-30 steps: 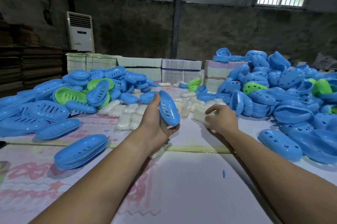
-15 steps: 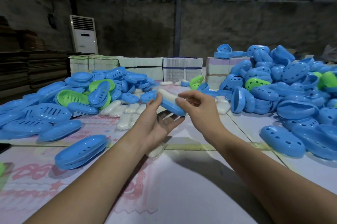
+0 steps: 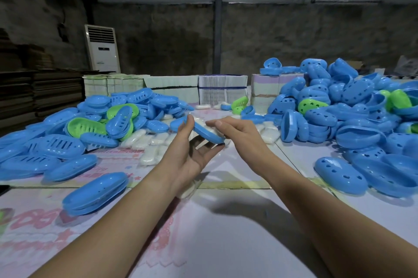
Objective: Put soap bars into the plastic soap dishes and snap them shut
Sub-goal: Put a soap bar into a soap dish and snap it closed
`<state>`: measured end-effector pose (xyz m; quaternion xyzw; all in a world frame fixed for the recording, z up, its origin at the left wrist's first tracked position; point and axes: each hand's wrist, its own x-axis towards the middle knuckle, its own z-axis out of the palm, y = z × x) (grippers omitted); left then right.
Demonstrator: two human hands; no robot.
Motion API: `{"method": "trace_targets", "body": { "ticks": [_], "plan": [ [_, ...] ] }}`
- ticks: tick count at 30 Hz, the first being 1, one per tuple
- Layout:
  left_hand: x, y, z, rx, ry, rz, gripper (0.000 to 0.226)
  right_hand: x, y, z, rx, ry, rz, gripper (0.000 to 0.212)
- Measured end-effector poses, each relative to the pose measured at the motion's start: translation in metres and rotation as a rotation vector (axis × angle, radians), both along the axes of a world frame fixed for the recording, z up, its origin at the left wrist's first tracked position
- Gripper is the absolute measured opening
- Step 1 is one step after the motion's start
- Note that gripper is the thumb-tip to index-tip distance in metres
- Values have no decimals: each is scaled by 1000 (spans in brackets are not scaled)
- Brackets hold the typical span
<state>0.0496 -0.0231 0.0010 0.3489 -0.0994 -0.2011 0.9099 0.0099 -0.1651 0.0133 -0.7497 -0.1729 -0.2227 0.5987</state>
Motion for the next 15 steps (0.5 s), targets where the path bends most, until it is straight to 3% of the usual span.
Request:
{"method": "trace_targets", "body": {
  "ticks": [4,10,12,15],
  "plan": [
    [2,-6,14,52,37,-7,54,4,-10,-3,17,-27,-45,23],
    [-1,-33,4,6,108,-128,36,12,-37,-9,98,-9,-360,24],
    [-2,-34,-5,21,131,-165,36,14,-47,-10,-69,78,-537,18],
    [-2,-33,-10,73,138,-174,39,14,-65,-9,-602,343,-784,36]
  ]
}}
